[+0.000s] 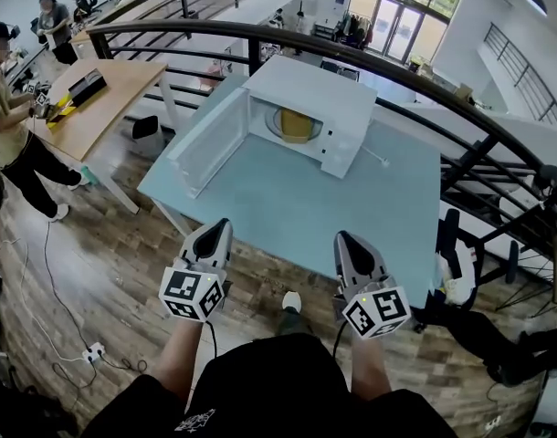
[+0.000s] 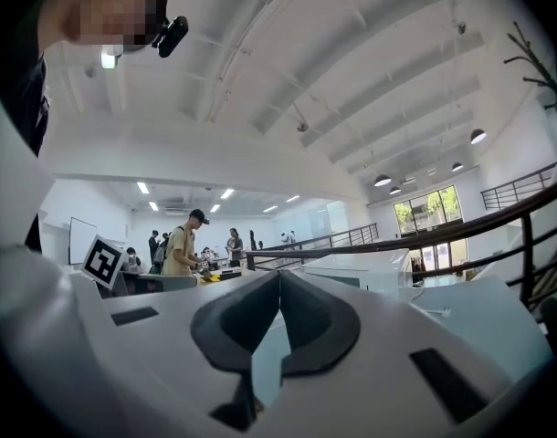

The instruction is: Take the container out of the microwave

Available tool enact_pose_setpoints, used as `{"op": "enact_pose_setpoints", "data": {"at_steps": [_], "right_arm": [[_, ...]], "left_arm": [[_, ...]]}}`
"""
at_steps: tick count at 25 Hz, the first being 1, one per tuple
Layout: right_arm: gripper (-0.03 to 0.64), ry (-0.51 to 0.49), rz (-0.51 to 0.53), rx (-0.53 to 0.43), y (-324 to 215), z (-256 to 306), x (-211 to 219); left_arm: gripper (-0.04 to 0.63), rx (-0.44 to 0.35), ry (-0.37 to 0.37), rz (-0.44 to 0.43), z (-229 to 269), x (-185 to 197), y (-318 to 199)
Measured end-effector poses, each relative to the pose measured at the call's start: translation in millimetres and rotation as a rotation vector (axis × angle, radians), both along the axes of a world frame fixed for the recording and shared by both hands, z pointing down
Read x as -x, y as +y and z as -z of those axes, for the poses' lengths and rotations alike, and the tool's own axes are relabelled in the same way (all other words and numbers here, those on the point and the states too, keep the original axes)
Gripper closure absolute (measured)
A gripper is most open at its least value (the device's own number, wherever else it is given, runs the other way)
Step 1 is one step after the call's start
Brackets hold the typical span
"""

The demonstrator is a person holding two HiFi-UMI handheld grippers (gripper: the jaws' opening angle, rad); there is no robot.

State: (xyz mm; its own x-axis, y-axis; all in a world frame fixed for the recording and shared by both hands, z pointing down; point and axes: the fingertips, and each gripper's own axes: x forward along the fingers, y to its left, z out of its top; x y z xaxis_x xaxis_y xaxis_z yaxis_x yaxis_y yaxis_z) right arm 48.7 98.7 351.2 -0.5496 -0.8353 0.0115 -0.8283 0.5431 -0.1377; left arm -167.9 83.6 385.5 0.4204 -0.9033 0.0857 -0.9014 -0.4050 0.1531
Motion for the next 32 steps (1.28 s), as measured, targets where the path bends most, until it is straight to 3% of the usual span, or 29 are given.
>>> {"op": "enact_pose_setpoints", "data": {"at_steps": [18,32], "right_arm": [[0.61,0.013,0.133,0.053,-169.5,-18.1,-41.6],[0.611,-0.01,0.188,0.083,-234.3,-34.7,-52.1]], "left_arm": [[0.588,0.058,-0.025,0.053,-16.8,-69.8,-165.7],[0.588,0.162,-0.022,0.068,-53.2,-105.9,-249.7]]}}
